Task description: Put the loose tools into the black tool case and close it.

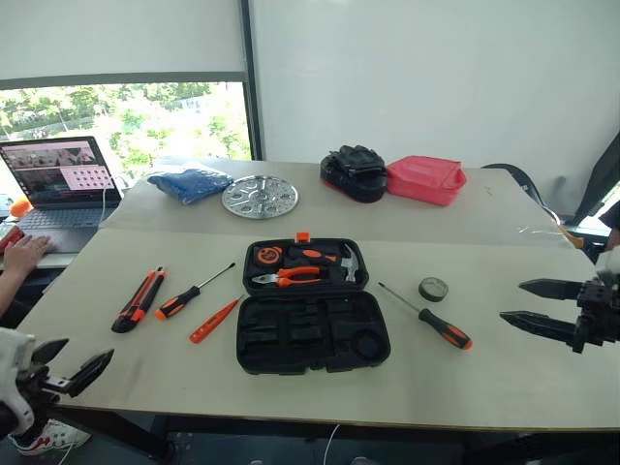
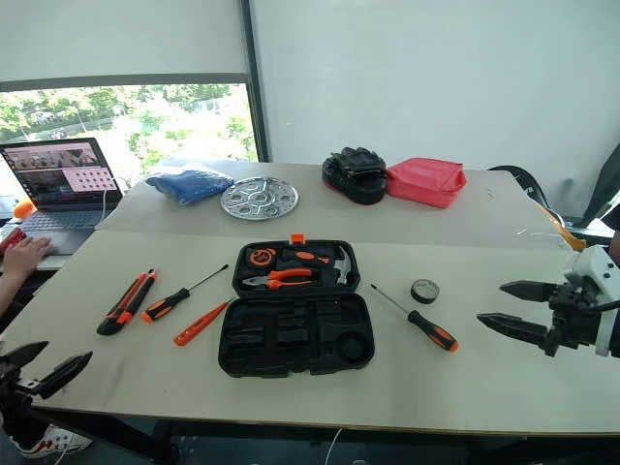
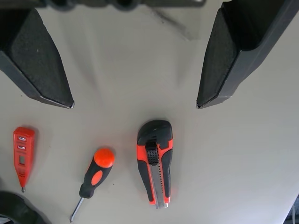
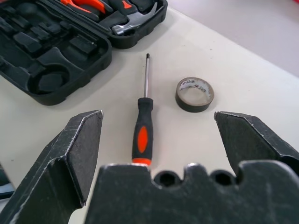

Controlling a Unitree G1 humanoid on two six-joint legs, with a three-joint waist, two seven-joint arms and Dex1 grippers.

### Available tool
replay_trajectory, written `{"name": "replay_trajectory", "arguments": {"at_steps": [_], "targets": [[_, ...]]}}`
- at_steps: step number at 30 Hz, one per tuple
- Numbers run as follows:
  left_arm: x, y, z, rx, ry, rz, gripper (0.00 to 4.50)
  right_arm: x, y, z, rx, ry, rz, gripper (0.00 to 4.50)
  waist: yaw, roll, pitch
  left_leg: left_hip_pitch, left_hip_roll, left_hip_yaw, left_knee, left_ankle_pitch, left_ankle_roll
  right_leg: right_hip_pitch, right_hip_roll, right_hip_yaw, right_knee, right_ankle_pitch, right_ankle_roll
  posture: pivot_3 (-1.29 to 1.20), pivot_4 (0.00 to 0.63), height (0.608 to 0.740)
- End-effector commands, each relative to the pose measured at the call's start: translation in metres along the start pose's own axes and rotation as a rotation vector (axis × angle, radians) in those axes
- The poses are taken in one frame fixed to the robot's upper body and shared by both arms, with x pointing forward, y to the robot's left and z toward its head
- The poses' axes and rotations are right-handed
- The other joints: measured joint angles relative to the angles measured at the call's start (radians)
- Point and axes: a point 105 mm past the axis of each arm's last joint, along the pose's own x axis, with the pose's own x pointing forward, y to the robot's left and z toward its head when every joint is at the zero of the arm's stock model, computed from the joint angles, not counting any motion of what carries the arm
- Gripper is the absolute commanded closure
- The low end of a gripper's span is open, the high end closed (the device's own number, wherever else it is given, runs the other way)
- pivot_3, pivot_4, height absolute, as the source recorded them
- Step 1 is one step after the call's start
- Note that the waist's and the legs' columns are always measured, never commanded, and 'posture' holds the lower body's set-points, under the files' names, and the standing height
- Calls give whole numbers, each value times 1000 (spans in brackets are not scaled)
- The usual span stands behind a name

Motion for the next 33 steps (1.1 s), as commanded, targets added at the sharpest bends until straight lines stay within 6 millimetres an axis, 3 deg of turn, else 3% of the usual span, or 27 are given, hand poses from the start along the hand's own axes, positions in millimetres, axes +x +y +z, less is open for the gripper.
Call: {"name": "replay_trajectory", "arguments": {"at_steps": [1,9,13,16,21,31,33], "targets": [[7,-14,24,73,-31,-58,0,0,6,27,-84,-59,-7,54,0,0,0,0,0,0,0,0,0,0,0,0,0,0,0,0,150,740],[41,-38,49,202,73,-327,0,23,60,67,-144,-111,210,54,1,0,0,0,0,0,0,0,0,0,0,0,1,0,0,0,150,740],[76,-28,62,320,114,-380,0,34,102,85,-211,-146,381,54,3,1,1,0,-1,-1,0,0,0,-1,1,-1,1,-1,-1,0,150,740],[99,-17,69,362,141,-368,0,41,120,95,-260,-171,437,54,4,-1,2,-1,-2,-2,1,0,0,-1,1,-1,3,-1,0,0,150,740],[124,-11,68,385,201,-420,0,50,134,106,-291,-208,456,54,-2,-5,4,-6,-2,-3,1,0,0,-5,1,-2,3,1,0,0,150,740],[138,-27,43,395,307,-561,0,52,135,104,-275,-209,413,54,2,-6,5,-8,-3,-4,2,-1,2,-5,0,-2,3,0,1,0,150,740],[142,-30,42,389,312,-568,520,52,135,104,-274,-213,407,0,2,-6,5,-8,-3,-4,4,-1,2,-5,0,-2,5,0,1,0,150,740]]}}
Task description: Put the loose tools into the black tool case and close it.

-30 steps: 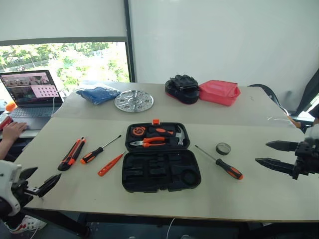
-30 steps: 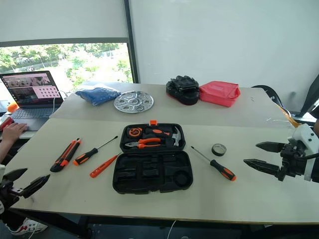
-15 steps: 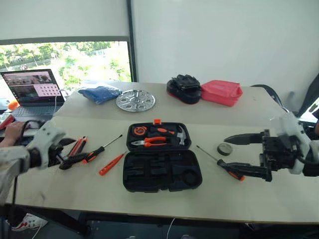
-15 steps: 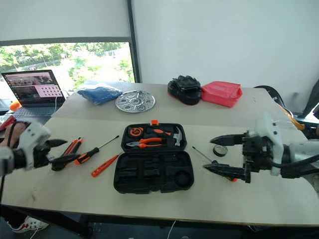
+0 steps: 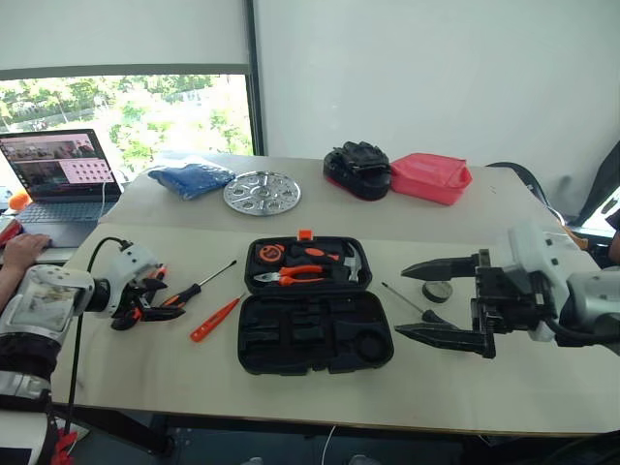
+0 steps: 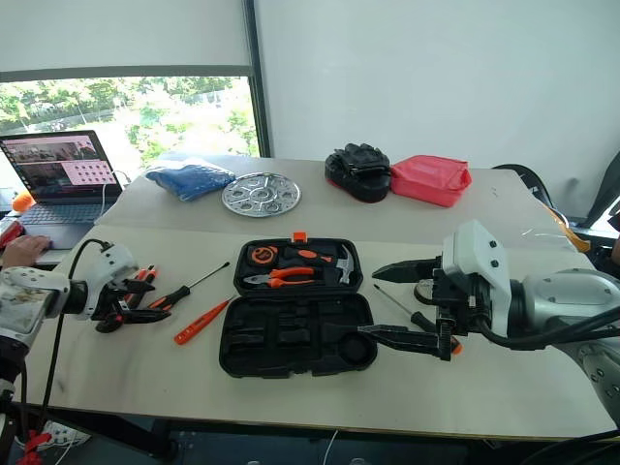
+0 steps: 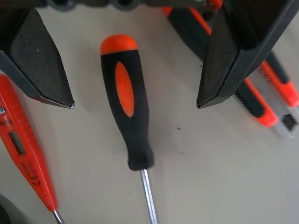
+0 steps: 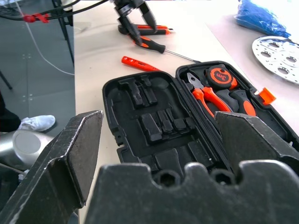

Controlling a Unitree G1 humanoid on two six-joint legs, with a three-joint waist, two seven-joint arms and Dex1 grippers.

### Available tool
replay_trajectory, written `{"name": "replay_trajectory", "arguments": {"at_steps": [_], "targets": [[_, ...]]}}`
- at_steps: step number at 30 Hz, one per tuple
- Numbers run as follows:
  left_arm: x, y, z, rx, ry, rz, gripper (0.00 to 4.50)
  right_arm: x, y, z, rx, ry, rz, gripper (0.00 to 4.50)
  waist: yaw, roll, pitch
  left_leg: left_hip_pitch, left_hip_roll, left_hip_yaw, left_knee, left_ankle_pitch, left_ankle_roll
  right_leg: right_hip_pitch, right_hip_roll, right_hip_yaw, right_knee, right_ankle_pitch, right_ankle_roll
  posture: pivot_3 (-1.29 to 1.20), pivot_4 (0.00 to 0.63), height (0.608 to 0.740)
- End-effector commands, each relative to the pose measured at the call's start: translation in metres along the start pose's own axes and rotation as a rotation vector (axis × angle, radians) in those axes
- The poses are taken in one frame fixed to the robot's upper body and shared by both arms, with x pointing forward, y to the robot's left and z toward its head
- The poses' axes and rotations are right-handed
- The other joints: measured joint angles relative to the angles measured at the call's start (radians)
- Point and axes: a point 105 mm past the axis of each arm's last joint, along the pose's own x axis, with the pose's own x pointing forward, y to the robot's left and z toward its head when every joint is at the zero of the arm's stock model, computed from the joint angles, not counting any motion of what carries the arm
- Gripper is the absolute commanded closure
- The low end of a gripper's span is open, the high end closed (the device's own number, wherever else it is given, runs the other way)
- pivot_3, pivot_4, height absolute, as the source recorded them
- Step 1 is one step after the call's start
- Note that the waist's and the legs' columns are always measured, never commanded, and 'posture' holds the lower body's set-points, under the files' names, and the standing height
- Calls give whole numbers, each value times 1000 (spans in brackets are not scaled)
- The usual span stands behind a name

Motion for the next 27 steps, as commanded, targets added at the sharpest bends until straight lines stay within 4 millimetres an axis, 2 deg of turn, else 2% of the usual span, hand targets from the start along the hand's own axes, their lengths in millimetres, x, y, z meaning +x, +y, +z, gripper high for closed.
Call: {"name": "replay_trajectory", "arguments": {"at_steps": [1,9,15,18,21,23,25,27], "targets": [[1,3,11,34,-15,5,701,-1,2,7,-32,-25,-16,0,0,0,0,0,0,0,0,0,0,0,0,0,1,0,0,0,150,740],[11,2,1,42,63,-22,3597,1,3,9,-40,-33,-28,0,-2,0,0,1,0,0,1,0,0,0,0,0,3,0,0,0,150,740],[13,-1,-2,21,71,-62,3648,1,3,7,-40,-23,-35,0,-2,0,0,2,0,0,1,0,0,0,0,0,3,0,0,0,150,740],[5,13,14,-9,-5,17,3648,-1,3,5,-37,-13,-40,0,-1,0,0,2,0,-1,1,0,0,0,0,0,3,0,0,0,150,740],[-10,30,52,-44,-170,123,3648,-3,3,4,-27,-14,-49,0,0,-2,1,1,0,-1,2,0,0,0,0,0,4,0,0,0,150,740],[-22,32,82,-21,-294,149,3648,-4,2,4,-19,-15,-57,0,1,-5,3,-1,0,-3,4,0,0,0,0,-1,5,0,0,0,150,740],[-30,24,105,10,-383,109,3648,-5,3,2,-15,-13,-62,0,1,-5,3,-2,0,-5,4,0,0,0,0,-2,4,0,0,0,150,740],[-33,1,124,82,-423,-12,3648,-6,3,2,-11,-12,-65,0,1,-5,3,-2,0,-8,4,0,0,0,-1,-2,4,0,1,0,150,740]]}}
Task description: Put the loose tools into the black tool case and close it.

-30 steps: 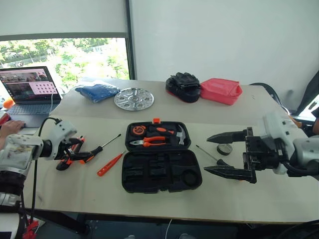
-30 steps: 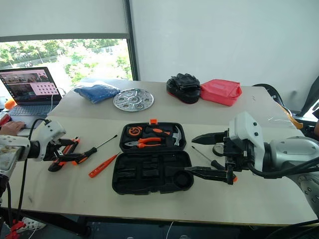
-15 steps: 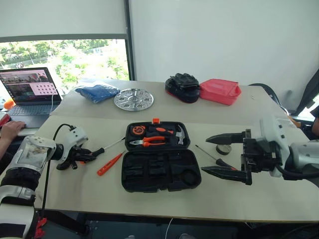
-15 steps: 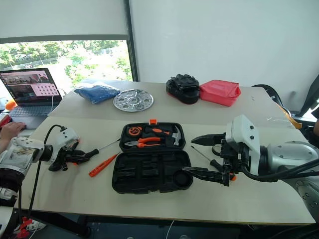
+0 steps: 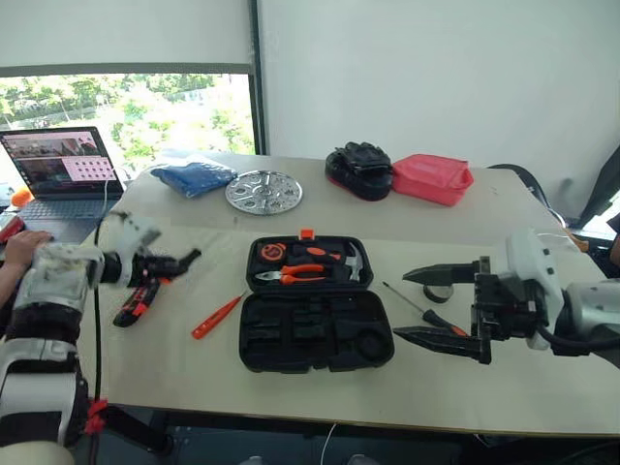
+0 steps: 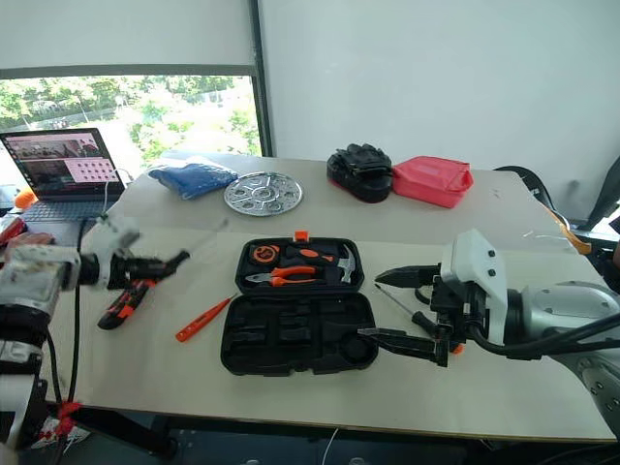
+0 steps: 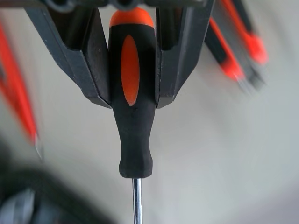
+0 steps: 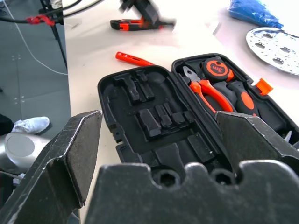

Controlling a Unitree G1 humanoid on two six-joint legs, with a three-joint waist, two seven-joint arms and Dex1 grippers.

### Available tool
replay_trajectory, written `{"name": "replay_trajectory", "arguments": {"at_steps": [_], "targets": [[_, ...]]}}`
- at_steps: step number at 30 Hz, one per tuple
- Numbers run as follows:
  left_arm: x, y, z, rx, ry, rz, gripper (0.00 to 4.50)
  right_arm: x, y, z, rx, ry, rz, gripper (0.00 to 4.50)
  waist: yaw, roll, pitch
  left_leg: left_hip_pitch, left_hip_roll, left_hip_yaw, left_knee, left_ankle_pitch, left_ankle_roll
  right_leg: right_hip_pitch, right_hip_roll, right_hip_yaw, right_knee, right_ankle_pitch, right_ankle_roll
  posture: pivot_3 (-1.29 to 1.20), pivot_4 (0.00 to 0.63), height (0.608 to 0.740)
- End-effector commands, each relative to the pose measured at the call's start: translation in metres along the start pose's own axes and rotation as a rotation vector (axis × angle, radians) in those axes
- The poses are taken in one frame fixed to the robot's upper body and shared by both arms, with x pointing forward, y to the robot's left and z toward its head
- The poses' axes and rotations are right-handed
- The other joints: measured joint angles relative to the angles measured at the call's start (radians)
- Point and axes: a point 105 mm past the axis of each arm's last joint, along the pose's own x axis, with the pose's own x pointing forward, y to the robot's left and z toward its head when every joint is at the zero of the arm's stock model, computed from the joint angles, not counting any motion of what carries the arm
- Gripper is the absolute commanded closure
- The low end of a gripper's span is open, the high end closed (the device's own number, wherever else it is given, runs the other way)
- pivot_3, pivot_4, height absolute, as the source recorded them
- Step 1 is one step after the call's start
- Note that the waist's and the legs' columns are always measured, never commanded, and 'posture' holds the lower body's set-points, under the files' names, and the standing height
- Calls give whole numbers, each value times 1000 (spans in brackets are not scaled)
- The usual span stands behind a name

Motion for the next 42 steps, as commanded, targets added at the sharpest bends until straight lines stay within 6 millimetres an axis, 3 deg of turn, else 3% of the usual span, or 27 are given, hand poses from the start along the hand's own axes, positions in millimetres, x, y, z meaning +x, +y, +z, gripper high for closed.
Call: {"name": "replay_trajectory", "arguments": {"at_steps": [1,5,10,14,21,39,42], "targets": [[-4,-43,49,135,-112,-229,3648,-5,0,7,-26,-15,-19,0,0,0,0,0,0,-1,0,0,0,0,0,0,0,0,0,0,150,740],[12,-86,51,272,3,-406,3648,-5,-2,5,-23,-12,-23,0,-1,0,0,0,0,0,0,0,0,0,0,0,0,0,0,0,150,740],[55,-125,56,382,105,-472,3648,-3,-1,3,-13,-14,-37,0,5,0,0,3,-2,3,1,1,-1,3,2,0,1,0,0,0,150,740],[61,-160,40,457,183,-611,3648,-2,3,1,-6,-11,-48,0,-9,0,0,2,-1,3,1,0,0,2,3,1,1,0,0,0,150,740],[80,-157,10,458,299,-530,3648,-4,5,-1,7,-12,-86,0,-4,1,0,3,-1,0,1,0,1,2,3,2,3,-1,-1,0,150,740],[100,-157,13,532,266,-536,3648,-7,4,-5,14,0,-124,0,0,1,0,2,-2,0,2,0,1,2,3,2,3,-1,-1,0,150,740],[100,-154,15,546,268,-530,2537,-6,5,-5,17,-6,-126,0,0,1,0,2,-2,0,2,0,1,2,2,2,3,-1,0,0,150,740]]}}
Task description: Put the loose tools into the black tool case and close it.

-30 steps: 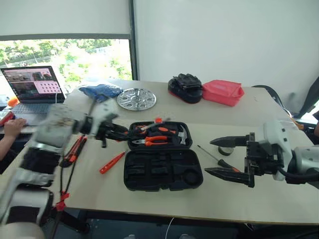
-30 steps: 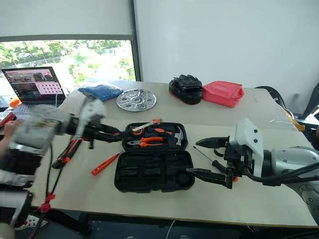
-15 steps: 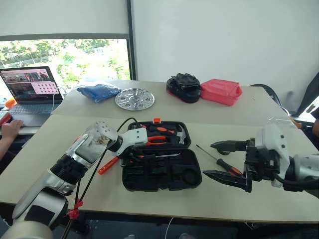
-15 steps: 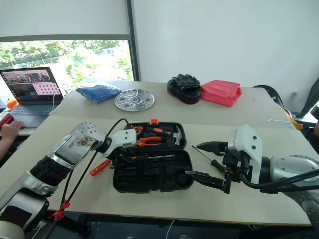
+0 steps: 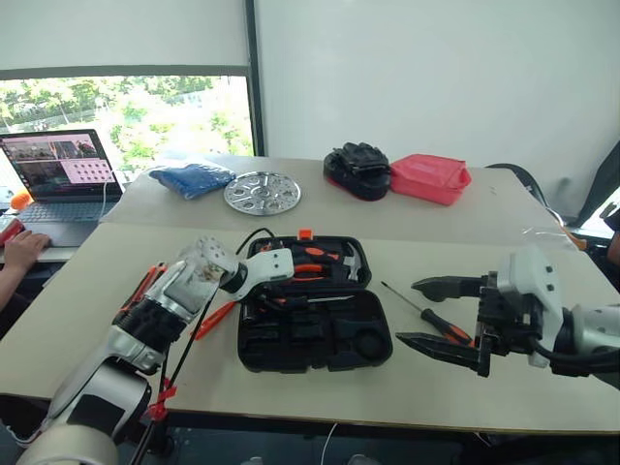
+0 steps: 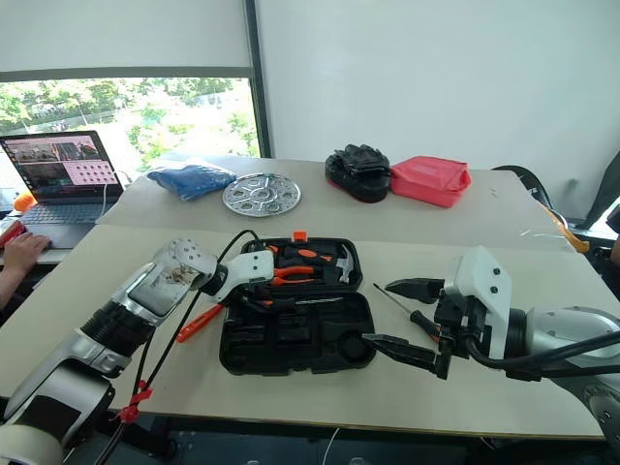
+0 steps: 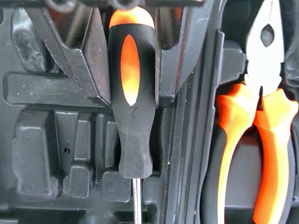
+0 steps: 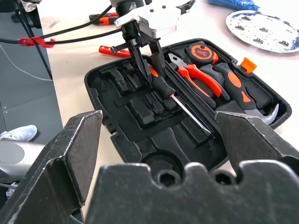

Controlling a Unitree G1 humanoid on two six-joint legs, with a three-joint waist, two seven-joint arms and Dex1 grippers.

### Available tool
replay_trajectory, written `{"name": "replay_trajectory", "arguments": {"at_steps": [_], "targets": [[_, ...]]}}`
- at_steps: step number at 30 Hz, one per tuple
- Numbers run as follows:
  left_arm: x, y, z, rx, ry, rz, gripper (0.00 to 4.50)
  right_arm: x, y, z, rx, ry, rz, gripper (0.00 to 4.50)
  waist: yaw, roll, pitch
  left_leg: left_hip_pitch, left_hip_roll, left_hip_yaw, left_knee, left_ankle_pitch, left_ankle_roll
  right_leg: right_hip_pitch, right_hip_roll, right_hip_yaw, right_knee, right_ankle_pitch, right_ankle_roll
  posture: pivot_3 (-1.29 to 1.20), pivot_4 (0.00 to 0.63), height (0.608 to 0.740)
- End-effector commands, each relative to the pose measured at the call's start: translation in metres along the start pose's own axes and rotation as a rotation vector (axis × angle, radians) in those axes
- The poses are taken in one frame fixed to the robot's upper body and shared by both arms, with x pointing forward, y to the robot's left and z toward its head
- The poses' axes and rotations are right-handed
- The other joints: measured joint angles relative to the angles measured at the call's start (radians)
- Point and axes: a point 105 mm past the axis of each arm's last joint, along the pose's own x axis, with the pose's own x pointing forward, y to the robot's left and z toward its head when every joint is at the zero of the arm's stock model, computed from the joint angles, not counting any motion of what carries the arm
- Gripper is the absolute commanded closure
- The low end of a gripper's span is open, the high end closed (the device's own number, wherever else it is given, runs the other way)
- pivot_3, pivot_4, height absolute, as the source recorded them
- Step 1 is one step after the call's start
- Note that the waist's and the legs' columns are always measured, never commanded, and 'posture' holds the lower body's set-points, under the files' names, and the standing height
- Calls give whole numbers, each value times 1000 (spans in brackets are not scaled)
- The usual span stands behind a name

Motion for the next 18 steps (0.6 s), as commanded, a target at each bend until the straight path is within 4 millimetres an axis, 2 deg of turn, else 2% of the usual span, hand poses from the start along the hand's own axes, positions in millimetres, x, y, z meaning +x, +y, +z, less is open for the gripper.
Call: {"name": "replay_trajectory", "arguments": {"at_steps": [1,7,8,10,11,13,18], "targets": [[-11,10,12,70,-5,35,2274,-3,1,9,-43,-27,-24,0,0,0,0,0,0,0,0,0,0,0,0,0,0,0,0,0,150,740],[-34,12,34,64,-79,4,60,-2,1,8,-38,-31,-29,0,1,0,0,0,0,0,1,0,0,0,0,0,1,0,0,0,150,740],[-39,10,40,62,-105,-19,402,-2,0,8,-37,-31,-31,0,0,0,0,-1,0,0,1,0,0,0,0,0,1,0,0,0,150,740],[-49,7,54,98,-149,-51,471,-2,0,7,-34,-30,-34,0,0,0,0,-1,0,0,1,0,0,0,0,0,1,0,0,0,150,740],[-52,7,59,120,-161,-54,1037,-3,0,6,-32,-30,-35,0,0,0,0,-1,0,0,1,0,0,0,0,0,0,0,0,0,150,740],[-52,9,64,136,-167,-48,1770,-2,0,5,-31,-27,-36,0,0,0,0,-1,0,0,1,0,0,0,0,0,0,0,1,0,150,740],[-31,7,43,245,-84,-40,3569,-2,-3,0,-37,1,-56,0,-2,0,0,0,0,0,1,0,0,1,0,0,1,0,1,0,150,740]]}}
